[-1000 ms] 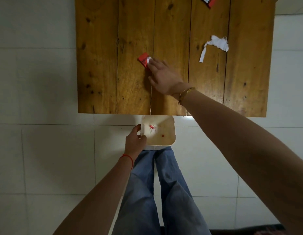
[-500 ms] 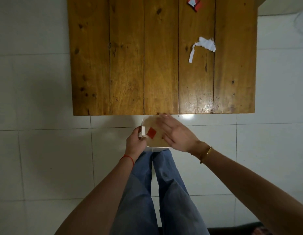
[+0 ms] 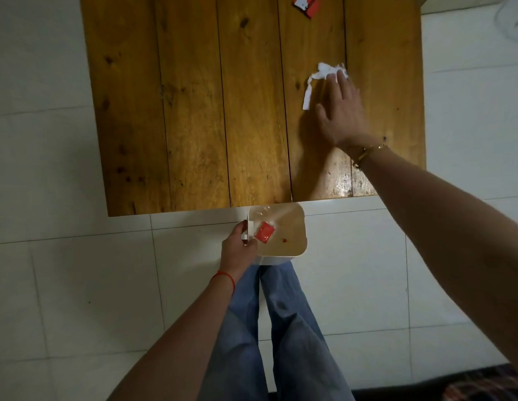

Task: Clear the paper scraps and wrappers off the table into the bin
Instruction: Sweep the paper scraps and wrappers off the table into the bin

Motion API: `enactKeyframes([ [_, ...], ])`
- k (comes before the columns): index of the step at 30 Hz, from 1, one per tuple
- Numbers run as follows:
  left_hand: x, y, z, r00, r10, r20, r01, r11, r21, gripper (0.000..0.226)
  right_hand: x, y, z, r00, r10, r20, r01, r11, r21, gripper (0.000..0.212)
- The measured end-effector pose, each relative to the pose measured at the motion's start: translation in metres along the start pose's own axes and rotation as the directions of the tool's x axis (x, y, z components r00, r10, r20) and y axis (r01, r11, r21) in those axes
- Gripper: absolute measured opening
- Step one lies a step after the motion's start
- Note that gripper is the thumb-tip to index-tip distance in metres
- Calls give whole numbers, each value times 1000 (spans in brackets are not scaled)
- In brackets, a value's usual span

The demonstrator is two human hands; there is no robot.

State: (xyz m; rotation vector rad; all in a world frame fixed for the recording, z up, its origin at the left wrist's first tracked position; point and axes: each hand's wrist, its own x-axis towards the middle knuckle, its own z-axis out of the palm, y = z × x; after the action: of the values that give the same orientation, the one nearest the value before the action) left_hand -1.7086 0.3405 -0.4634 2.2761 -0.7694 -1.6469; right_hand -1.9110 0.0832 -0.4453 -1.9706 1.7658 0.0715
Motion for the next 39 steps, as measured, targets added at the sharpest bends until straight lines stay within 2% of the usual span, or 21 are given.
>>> enactKeyframes([
  [4,4,4,8,1000,-3,5,3,1000,-1,48,14,-4,3,997,-28,65,30,999,-37,62],
  [9,0,10,11,1000,-8,7,8,1000,-26,46,-16,-19,15,958,-266,108,277,955,-104,57],
  [12,-2,10,10,1000,-7,7,7,1000,-22,45,-55,-24,32,927,-344,151,358,930,-80,56],
  [17,-10,8,7,1000,-27,-5,27,1000,-5,45,-128,-25,59,854,-456,250,481,876,-43,55],
  [22,-22,3,2,1000,-26,-17,25,1000,-5,44,-199,-23,80,750,-562,349,591,806,28,54],
  [25,-31,2,-2,1000,-23,-20,23,1000,-8,43,-228,-26,86,774,-534,341,542,836,78,50],
  [33,-73,10,-26,1000,19,12,-20,1000,12,37,-253,-48,58,954,-274,118,261,958,120,53],
  [39,-115,38,-60,996,81,49,-85,993,87,44,-284,-68,12,998,-63,-23,66,978,200,49],
])
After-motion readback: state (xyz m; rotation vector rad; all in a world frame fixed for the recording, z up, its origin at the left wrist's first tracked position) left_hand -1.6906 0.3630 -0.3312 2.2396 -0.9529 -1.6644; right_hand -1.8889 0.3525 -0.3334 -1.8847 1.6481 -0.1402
